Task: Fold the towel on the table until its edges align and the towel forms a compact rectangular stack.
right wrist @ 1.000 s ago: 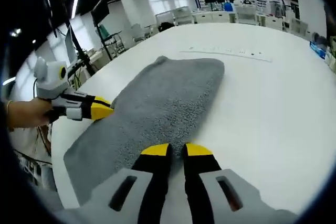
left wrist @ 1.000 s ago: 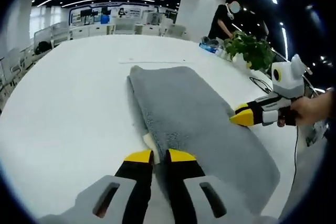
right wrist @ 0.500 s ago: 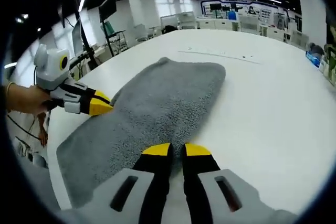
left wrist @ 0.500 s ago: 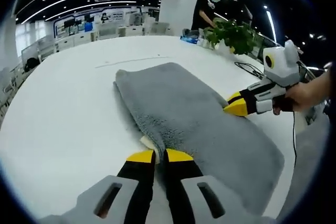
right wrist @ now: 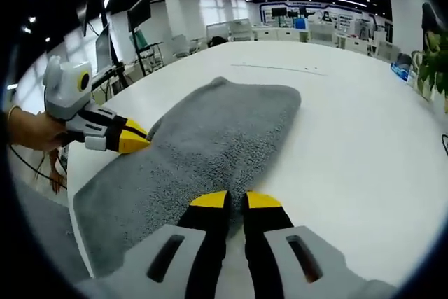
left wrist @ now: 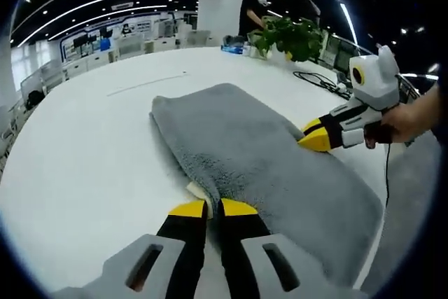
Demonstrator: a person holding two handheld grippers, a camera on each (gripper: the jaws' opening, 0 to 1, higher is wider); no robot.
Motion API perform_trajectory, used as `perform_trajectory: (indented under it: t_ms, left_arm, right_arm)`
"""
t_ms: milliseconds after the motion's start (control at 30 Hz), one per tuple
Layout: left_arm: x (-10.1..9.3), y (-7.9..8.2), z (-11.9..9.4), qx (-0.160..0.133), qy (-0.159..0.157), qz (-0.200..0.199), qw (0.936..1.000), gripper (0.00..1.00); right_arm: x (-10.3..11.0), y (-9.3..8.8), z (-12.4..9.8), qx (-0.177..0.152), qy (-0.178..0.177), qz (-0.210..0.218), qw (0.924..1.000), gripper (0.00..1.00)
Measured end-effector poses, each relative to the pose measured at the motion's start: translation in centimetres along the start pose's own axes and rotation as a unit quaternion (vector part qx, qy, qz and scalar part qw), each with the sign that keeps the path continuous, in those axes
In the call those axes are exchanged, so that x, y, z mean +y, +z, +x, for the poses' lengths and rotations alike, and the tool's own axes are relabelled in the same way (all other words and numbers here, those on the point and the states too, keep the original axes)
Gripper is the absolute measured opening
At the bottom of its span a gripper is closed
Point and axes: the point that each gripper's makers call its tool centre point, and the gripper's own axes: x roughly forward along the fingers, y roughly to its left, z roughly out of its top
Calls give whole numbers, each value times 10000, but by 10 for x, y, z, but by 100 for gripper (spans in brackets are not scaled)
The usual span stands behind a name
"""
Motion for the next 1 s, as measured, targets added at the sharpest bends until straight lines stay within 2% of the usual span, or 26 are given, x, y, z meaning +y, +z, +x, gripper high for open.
perform_trajectory:
  t_ms: [33, 67, 100, 133, 200, 300, 367, 400, 467, 600, 667, 733, 800, 867, 1000]
  left_arm:
    - [-1, -1, 0, 7, 2, 26, 10000, 6]
    - [-3, -1, -1, 21, 20, 30, 10000, 6]
    - [-5, -2, -2, 40, 43, 72, 10000, 6]
    - [-5, -2, -3, 52, 98, 204, 9997, 6]
    - [-5, -2, -3, 57, 132, 186, 9997, 7]
    - [-1, -2, -3, 103, 159, -22, 9998, 9]
    - [5, 0, -5, 14, 311, -116, 9994, 15]
    - [5, 2, -8, -49, 289, -101, 9995, 18]
    - [2, 5, -12, -100, 157, -226, 9996, 21]
    - [-2, 7, -24, -138, 138, 35, 9998, 35]
    - [-7, 8, -29, -121, 121, 198, 9997, 40]
    - [-18, 7, -35, -95, -4, 578, 9983, 43]
    - [-30, 6, -40, -121, -107, 637, 9978, 43]
    - [-38, 6, -43, -145, -209, 680, 9974, 44]
    - [-63, 4, -53, -94, -660, 1239, 9900, 46]
  right_arm:
    - [0, 0, -1, -12, -9, 12, 10000, 6]
    - [-1, -2, -2, 14, -67, 459, 9989, 6]
    - [-1, -2, -3, 101, -79, 734, 9972, 6]
    - [-2, -1, -2, 122, -64, 655, 9978, 7]
    - [-1, 0, -1, 135, -56, 474, 9988, 7]
    - [0, 1, -2, 182, -82, 448, 9988, 8]
    - [-1, 2, -5, 183, -140, 550, 9982, 9]
    - [-2, 5, -10, 130, -240, 353, 9990, 9]
    - [4, 11, -15, -26, -176, 110, 9998, 12]
    - [14, 13, -25, -59, -41, -159, 9998, 18]
    - [20, 13, -30, -91, 63, -272, 9996, 17]
    - [25, 13, -37, -98, 74, -419, 9990, 17]
    - [32, 15, -43, -218, 148, -596, 9979, 19]
    - [42, 13, -48, -195, 326, -723, 9967, 19]
    - [59, 3, -60, -93, 678, -1215, 9902, 20]
